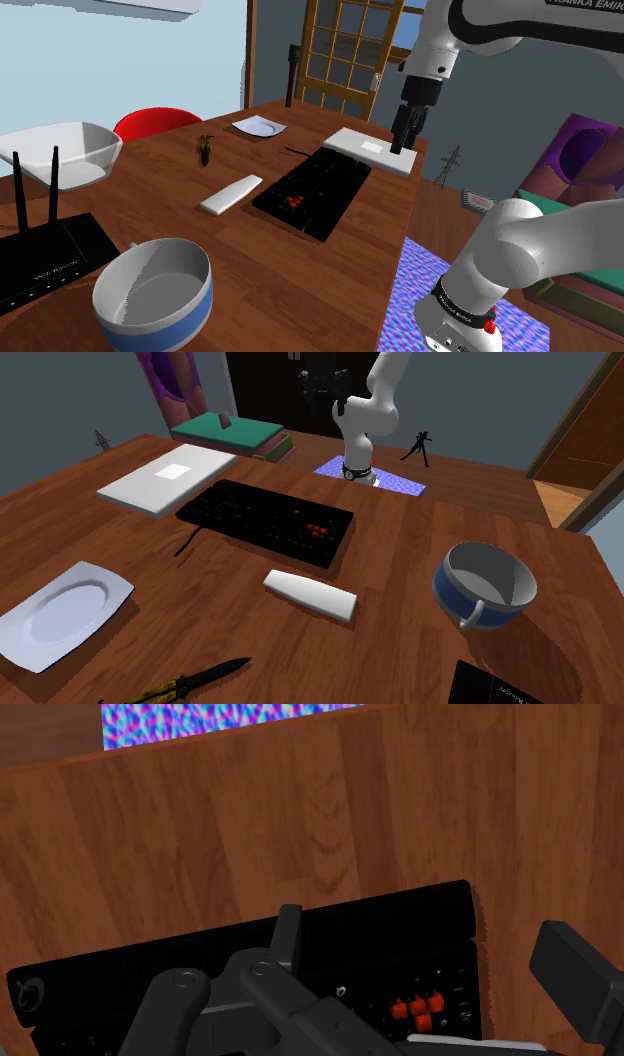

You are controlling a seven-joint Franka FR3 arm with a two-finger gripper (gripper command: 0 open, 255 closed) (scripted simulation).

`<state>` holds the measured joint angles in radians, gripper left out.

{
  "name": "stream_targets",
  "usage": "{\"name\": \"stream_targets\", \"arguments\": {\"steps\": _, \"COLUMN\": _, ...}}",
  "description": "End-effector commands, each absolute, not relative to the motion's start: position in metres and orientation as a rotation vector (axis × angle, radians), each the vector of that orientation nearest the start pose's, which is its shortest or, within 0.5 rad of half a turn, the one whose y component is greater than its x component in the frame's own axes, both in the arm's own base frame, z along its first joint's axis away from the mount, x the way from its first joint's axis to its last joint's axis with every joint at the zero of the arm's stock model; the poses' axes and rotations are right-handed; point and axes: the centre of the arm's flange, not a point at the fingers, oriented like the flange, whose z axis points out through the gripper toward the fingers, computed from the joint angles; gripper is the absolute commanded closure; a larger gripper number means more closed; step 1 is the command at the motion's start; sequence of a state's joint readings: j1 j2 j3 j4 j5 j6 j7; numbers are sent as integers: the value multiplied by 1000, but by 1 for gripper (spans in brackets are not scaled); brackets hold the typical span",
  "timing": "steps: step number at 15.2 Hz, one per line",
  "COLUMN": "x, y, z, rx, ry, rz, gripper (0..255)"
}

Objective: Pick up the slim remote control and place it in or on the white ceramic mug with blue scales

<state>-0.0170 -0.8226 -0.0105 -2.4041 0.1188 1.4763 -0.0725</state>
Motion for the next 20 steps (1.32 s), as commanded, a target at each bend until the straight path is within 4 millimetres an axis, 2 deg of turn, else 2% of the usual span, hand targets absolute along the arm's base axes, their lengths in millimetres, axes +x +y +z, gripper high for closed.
{"name": "stream_targets", "arguments": {"steps": 1, "x": 286, "y": 5, "z": 572, "rx": -3006, "ry": -81, "rz": 149, "gripper": 0}}
{"name": "stream_targets", "arguments": {"steps": 10, "x": 332, "y": 103, "z": 528, "rx": -3008, "ry": 411, "rz": 122, "gripper": 0}}
{"name": "stream_targets", "arguments": {"steps": 15, "x": 371, "y": 149, "z": 501, "rx": -2976, "ry": 684, "rz": 105, "gripper": 0}}
{"name": "stream_targets", "arguments": {"steps": 20, "x": 417, "y": 187, "z": 474, "rx": -2920, "ry": 955, "rz": 88, "gripper": 0}}
